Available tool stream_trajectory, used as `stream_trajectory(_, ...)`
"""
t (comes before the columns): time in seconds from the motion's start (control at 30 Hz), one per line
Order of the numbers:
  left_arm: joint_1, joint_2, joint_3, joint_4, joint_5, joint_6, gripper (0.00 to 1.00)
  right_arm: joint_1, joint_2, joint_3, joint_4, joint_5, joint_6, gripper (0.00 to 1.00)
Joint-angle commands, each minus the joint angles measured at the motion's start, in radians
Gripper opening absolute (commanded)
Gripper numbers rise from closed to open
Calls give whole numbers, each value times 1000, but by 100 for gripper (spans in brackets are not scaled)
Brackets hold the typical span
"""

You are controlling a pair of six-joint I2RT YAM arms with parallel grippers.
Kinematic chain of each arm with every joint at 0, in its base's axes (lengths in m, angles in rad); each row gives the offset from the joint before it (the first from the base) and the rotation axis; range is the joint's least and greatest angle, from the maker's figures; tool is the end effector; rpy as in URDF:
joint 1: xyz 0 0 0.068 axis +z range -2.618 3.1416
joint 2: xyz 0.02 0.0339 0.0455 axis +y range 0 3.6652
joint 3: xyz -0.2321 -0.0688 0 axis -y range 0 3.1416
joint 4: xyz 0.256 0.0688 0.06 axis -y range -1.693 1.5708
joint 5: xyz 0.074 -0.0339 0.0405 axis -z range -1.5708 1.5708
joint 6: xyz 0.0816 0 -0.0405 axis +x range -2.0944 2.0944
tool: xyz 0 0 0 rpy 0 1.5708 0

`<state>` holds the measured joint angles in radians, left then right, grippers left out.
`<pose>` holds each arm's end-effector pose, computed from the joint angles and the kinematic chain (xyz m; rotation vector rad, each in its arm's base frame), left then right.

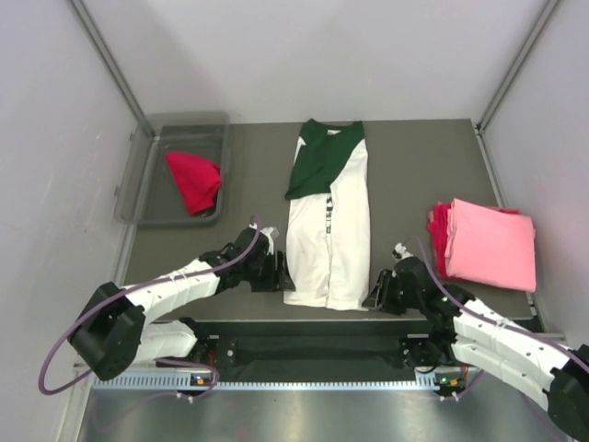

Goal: Fold and stack the t-shirts

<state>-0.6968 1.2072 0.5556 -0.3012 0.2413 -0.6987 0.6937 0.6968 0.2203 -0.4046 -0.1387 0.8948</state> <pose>0.1916 -0.1858 0.0980 0.1021 2.7055 -0.8062 0.1431 0.1337 0.0789 0.1994 2.6322 0.8046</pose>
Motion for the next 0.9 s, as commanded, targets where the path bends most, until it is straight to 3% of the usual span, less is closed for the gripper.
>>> stream_trajectory(0.0,-4,-8,-29,148,65,-48,63,17,53,-12,87,37,23,35)
stream_trajectory(0.1,-4,-14,-42,154,52,-56,60,17,102,-21,147,25,21,25)
stream_trajectory(0.13,-4,-15,-37,130,24,-55,59,18,115,-21,150,27,20,8)
stream_trajectory(0.17,-4,-17,-39,126,20,-55,58,24,128,-16,135,39,21,1)
stream_trajectory(0.47,-6,-38,-34,57,-49,-41,54,136,-71,-13,-103,129,136,1)
stream_trajectory(0.6,-4,-48,-29,40,-54,-38,55,150,-106,-16,-132,117,156,14)
stream_trajectory(0.63,-4,-47,-28,39,-51,-39,55,153,-111,-12,-140,120,155,29)
stream_trajectory(0.73,-4,-43,-25,36,-43,-41,59,153,-152,17,-181,160,147,60)
stream_trajectory(0.87,-4,-38,-23,47,-40,-51,65,153,-186,34,-171,205,136,68)
